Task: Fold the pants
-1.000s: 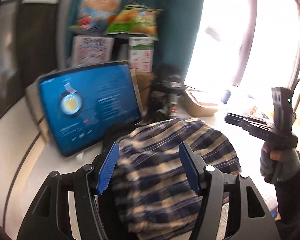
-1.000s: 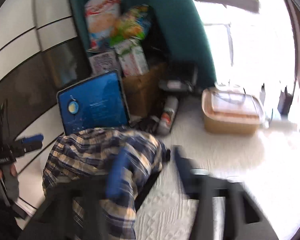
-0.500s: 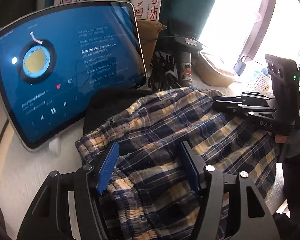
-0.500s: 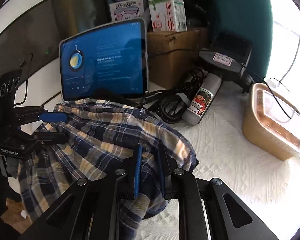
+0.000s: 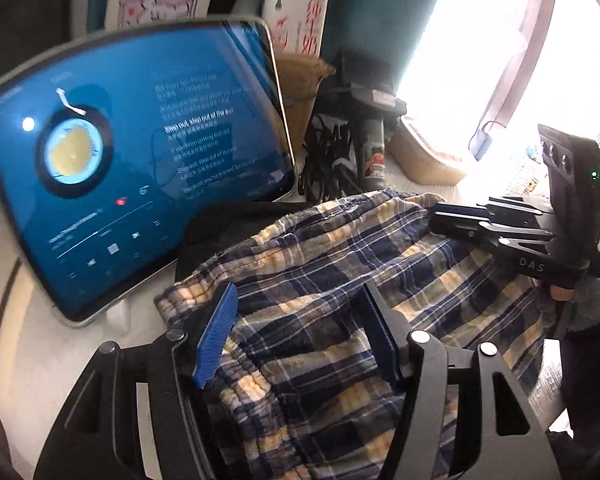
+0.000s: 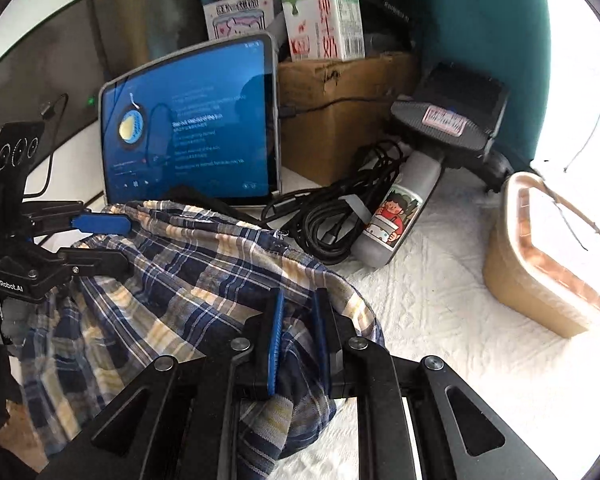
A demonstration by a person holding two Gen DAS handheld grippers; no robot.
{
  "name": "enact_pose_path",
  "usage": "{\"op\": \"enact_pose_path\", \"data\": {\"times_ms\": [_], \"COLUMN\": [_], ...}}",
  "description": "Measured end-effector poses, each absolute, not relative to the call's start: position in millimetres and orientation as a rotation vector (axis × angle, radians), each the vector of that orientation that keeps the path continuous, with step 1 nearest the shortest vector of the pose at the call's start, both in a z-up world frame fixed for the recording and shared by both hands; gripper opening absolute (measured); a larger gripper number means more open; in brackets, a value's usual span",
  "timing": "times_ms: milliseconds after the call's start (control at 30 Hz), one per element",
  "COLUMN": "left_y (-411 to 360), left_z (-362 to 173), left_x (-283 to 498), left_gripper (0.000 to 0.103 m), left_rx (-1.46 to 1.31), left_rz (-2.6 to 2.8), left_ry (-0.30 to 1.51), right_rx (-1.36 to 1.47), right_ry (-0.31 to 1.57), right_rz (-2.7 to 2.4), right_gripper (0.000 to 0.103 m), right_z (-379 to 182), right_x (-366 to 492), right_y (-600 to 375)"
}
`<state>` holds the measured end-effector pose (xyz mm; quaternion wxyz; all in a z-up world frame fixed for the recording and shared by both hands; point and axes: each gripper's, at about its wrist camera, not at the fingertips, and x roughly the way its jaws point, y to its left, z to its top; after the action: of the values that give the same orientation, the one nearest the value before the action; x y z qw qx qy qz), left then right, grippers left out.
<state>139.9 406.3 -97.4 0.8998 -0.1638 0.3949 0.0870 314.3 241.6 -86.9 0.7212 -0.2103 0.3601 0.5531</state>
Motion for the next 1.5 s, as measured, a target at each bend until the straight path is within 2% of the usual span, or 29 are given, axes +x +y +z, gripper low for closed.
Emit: {"op": "enact_pose_path", "data": {"times_ms": [300,533,767,833,867,933,967,1000,1133,1200,1333,1500], "left_y": [378,370,355,344,338,325,319,312,280,263,233,193], "left_z": [-89,-113,-104,-99,-97,-90,-87,-85,-77,-75,-78,-75], "left_x": [101,101,95,90,87,81,77,74,60,54,52,49], "left_gripper": [0.063,0.063,0.063,0.063,0.063,0.063,0.063,0.063,0.073,0.075,0.086,0.093], "left_rx": [-0.360,-0.377,-0.387,-0.383,-0.380,-0.376,-0.380,-0.384,-0.357,-0.336,-0.340,-0.327], "left_rz": [0.202,0.220,0.238,0.242,0.243,0.237,0.232,0.227,0.211,0.205,0.136,0.099], "left_ry": [0.770,0.818,0.790,0.771,0.754,0.713,0.691,0.668,0.594,0.571,0.586,0.559], "right_rx": [-0.414,-0.414,-0.399,-0.387,-0.384,-0.376,-0.364,-0.351,-0.341,-0.338,-0.311,-0.285], "right_ry": [0.789,0.802,0.803,0.790,0.782,0.768,0.761,0.753,0.728,0.718,0.705,0.683], "right_rz": [1.185,1.172,1.143,1.133,1.126,1.111,1.104,1.098,1.061,1.037,0.985,0.904], "right_gripper": [0.016,0.016,0.023,0.026,0.031,0.049,0.067,0.077,0.077,0.077,0.077,0.077], "right_z": [-66,-70,-74,-70,-68,-64,-62,-60,-52,-49,-43,-37], "right_x": [286,262,250,248,245,240,238,236,224,219,212,198], "right_y": [199,172,149,140,135,124,117,110,81,63,25,-23]}}
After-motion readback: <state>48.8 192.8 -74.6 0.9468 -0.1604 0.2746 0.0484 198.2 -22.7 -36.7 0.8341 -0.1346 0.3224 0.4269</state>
